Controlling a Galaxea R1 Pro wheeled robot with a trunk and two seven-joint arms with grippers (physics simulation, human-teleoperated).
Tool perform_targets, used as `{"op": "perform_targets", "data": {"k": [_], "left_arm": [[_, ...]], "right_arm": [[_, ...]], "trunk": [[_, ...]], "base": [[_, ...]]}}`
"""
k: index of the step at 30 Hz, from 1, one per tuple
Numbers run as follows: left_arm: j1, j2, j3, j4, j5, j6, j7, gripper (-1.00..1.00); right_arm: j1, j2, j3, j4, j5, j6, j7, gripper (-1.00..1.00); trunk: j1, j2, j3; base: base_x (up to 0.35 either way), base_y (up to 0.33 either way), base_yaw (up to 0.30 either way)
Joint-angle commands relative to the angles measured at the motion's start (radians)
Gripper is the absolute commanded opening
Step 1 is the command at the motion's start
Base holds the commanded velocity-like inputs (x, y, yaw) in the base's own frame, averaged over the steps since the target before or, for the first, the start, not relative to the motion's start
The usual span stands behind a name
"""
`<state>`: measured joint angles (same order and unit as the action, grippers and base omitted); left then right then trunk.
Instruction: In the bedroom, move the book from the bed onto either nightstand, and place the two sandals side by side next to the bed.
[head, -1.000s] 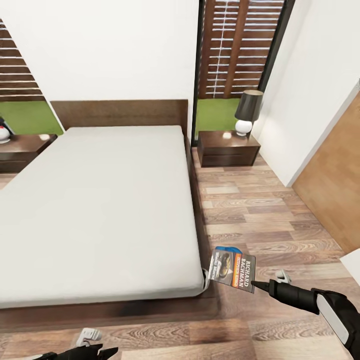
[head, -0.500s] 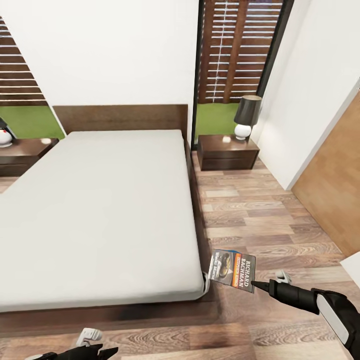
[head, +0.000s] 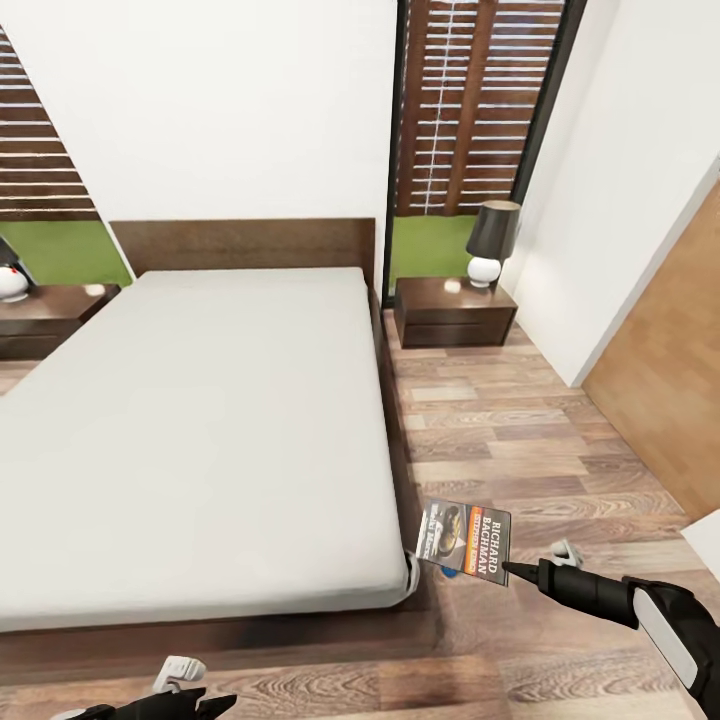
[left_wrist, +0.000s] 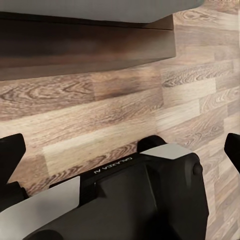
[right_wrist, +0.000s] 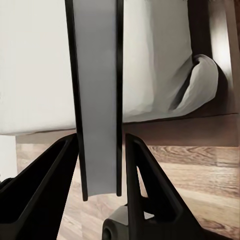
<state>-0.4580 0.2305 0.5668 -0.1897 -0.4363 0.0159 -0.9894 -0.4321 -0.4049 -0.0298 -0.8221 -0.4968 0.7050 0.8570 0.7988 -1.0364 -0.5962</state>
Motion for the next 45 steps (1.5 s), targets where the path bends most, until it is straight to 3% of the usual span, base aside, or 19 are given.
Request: {"op": "perform_targets", "data": {"k": [1, 45], "left_arm": [[-0.001, 0.0, 0.008, -0.001, -0.009, 0.002, -0.005, 1.0], [-0.001, -0.006, 0.008, -0.001, -0.009, 0.002, -0.005, 1.0]], "right_arm": [[0.0, 0.0, -0.001, 0.0, -0.002, 0.005, 0.001, -1.0], [0.0, 0.0, -0.002, 0.0, -0.002, 0.005, 0.0, -1.0]], "trunk": [[0.0, -0.001, 0.001], [0.0, -0.001, 0.07]], "base": [[0.0, 0.0, 0.0], [0.0, 0.0, 0.0]]}}
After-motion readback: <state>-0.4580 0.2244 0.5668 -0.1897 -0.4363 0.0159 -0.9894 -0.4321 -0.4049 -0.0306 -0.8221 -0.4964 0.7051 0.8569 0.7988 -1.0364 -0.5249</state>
